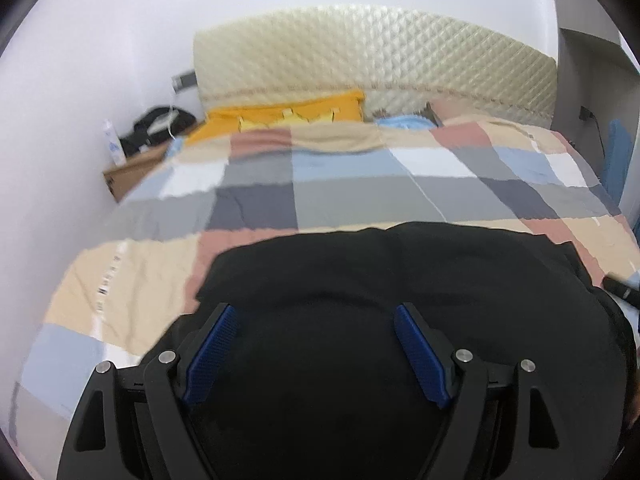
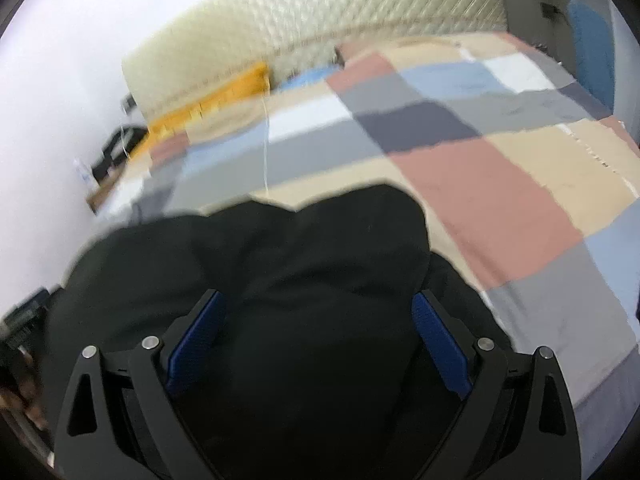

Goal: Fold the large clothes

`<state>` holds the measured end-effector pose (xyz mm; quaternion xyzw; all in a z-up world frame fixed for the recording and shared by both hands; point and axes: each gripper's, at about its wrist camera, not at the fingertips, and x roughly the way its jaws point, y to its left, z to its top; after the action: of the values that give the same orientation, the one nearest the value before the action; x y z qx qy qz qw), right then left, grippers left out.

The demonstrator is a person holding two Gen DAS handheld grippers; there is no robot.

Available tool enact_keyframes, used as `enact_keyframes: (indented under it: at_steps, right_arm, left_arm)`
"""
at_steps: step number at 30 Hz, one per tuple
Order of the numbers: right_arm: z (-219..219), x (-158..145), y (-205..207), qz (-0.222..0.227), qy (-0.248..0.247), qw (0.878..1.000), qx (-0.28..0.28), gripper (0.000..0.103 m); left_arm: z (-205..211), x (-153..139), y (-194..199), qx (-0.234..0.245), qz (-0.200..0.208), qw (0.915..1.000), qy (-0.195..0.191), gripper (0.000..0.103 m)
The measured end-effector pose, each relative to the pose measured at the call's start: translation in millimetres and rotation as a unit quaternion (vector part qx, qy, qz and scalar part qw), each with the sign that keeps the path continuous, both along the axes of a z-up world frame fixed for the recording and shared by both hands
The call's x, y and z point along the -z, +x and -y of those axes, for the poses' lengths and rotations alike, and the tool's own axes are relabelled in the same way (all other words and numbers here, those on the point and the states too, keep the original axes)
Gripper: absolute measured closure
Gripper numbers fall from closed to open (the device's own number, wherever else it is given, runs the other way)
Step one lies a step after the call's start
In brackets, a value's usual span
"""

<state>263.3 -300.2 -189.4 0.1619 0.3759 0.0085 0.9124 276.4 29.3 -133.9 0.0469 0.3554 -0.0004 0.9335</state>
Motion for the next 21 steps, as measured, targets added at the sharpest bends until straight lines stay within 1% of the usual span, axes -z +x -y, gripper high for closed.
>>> enact_keyframes:
  at_steps: [4, 6, 7, 10, 11, 13, 14, 16, 17, 18, 19, 21]
  right_arm:
    - [4.4, -38.4, -34.3, 0.044, 0.009, 0.999, 0.005, 0.008]
    - [3.5, -55.5, -53.1, 0.062, 0.002, 0.998, 0.006, 0.008]
    - [2.7, -61.7, -58.1, 0.068, -0.002, 0.998, 0.007, 0.008]
    - [1.0, -89.9, -80.6, 0.095, 0.002, 0.995, 0.008, 0.008]
    - [-0.4, -100.8, -89.2, 0.107, 0.005, 0.994, 0.004, 0.008]
    - [-7.6, -127.8, -108.7, 0.133, -0.010, 0.991, -0.003, 0.008]
    - [-10.3, -138.3, -116.1, 0.142, -0.016, 0.990, -0.004, 0.008]
    - [-16.7, -169.6, -137.0, 0.168, -0.024, 0.985, -0.009, 0.008]
    - [-18.5, -178.4, -143.3, 0.176, -0.027, 0.984, -0.009, 0.008]
    - [-21.5, -196.7, -155.5, 0.191, -0.032, 0.981, -0.008, 0.008]
    - [-23.4, -209.4, -164.5, 0.204, -0.035, 0.978, -0.008, 0.008]
    - [-25.9, -233.5, -183.4, 0.230, -0.036, 0.973, -0.008, 0.008]
  left_arm:
    - [-1.3, -21.3, -30.7, -0.004, 0.005, 0.9996, -0.027, 0.022]
    - [-1.2, -40.1, -51.1, -0.003, 0.023, 0.9992, -0.033, 0.021]
    - [-0.8, -48.3, -58.8, -0.002, 0.030, 0.9990, -0.033, 0.019]
    - [4.9, -83.4, -87.4, 0.011, 0.060, 0.9976, -0.034, 0.019]
    - [8.5, -98.1, -98.3, 0.016, 0.076, 0.9964, -0.033, 0.019]
    - [18.1, -130.1, -120.2, 0.029, 0.108, 0.9934, -0.028, 0.019]
    - [21.8, -143.5, -127.1, 0.033, 0.118, 0.9920, -0.031, 0.018]
    - [25.5, -176.6, -147.1, 0.042, 0.144, 0.9875, -0.050, 0.017]
    - [26.2, -188.7, -153.6, 0.046, 0.153, 0.9856, -0.057, 0.016]
    - [27.6, -202.1, -160.9, 0.049, 0.162, 0.9837, -0.061, 0.014]
    - [30.3, -218.1, -171.1, 0.052, 0.173, 0.9816, -0.061, 0.013]
    - [34.4, -237.6, -184.1, 0.056, 0.181, 0.9803, -0.056, 0.013]
